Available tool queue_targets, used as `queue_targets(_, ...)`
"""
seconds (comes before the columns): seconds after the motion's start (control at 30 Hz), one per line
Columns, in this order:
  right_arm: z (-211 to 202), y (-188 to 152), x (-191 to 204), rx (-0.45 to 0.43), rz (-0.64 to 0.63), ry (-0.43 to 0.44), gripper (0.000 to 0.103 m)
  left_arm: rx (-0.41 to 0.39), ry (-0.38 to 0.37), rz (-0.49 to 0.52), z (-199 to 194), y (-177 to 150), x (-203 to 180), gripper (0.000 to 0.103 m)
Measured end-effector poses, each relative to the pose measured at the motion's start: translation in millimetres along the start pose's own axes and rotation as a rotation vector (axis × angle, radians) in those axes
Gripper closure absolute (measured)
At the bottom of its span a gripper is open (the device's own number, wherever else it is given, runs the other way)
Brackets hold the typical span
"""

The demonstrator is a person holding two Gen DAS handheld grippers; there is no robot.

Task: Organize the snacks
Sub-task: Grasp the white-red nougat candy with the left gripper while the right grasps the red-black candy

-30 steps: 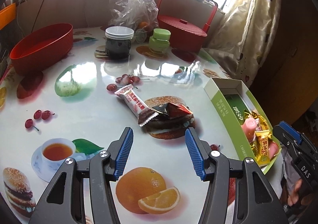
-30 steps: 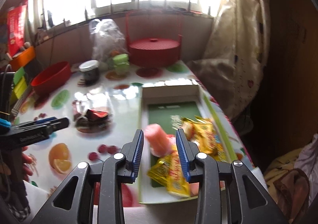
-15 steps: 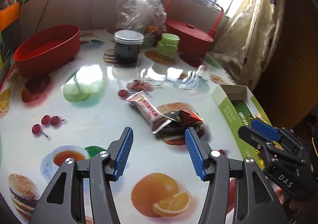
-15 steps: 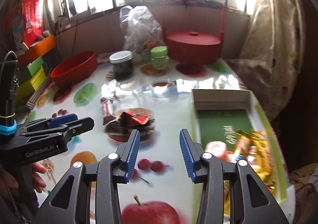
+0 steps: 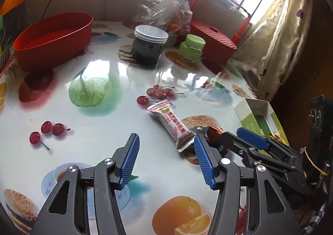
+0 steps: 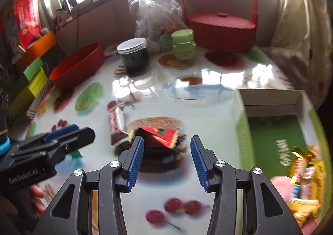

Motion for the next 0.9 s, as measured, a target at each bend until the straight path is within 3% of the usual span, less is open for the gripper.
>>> queue_targets(0.47, 36.2, -3.6, 6.1, 0.052, 0.024, 0.013, 0.045, 0.014, 0.009, -0.03, 11.5, 5.0, 9.2, 0.047)
queue_targets(0.83, 38.8, -3.7, 7.0, 0.037, -0.029, -0.001, 0.045, 0.064, 0.008, -0.035, 32.0, 5.8, 0.2, 0.047)
queue_targets(0.9, 38.8, -4.2, 6.6, 0.033, -0.055, -0.023, 0.054, 0.077, 0.008, -0.036, 35.8, 3.8, -1.4, 0.047)
Point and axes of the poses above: each gripper's, at about its wrist camera, not at the fingertips, and z roughly the way its jaws point, x to its left, y to its top, the point moved 8 cm from there along z, roughly the way its jaws point, and after that the axes turned 14 degrees about -x, right-handed, at the moved point
